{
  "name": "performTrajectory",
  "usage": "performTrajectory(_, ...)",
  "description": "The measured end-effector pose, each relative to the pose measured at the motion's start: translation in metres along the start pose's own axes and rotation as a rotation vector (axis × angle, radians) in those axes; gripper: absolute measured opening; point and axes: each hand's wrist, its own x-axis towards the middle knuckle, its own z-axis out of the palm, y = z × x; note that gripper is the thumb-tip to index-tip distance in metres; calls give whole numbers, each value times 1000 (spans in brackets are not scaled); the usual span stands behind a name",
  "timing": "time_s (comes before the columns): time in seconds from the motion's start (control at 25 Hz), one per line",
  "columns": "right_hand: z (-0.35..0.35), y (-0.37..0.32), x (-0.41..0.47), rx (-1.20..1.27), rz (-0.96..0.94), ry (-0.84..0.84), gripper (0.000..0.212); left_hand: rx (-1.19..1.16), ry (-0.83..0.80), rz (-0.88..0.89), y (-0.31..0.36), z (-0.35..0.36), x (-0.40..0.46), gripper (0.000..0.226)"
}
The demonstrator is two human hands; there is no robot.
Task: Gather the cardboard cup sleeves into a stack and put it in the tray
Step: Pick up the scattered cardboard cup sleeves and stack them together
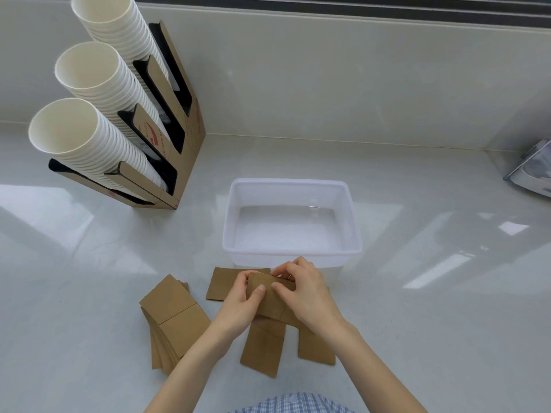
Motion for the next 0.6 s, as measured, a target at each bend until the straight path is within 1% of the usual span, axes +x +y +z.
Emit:
performTrajectory(0.08, 1, 2, -2, -51, -11, -19, 22, 36, -11, 13, -3, -2, 1, 13)
performTrajectory(0.2, 0, 7, -5, -22, 17, -21, 21, 75, 11, 12, -4, -5, 0, 17)
performTrajectory(0.28, -4, 13, -7, 11, 73, 11, 22, 79, 59, 21, -2, -9, 0, 22)
performTrajectory(0.36, -9, 23, -12, -7, 159, 74, 26, 82, 102, 36, -1, -14, 1, 26)
performTrajectory(0.44, -12, 35, -18, -155, 286, 94, 38, 122, 137, 49, -1, -19, 4, 29)
performTrajectory(0.52, -10, 42, -23, -342, 427, 21, 53, 136, 158, 45, -2, -23, 7, 30)
performTrajectory(0.6, -5, 45, -27, -424, 518, -49, 64, 134, 160, 35, -2, -25, 10, 30)
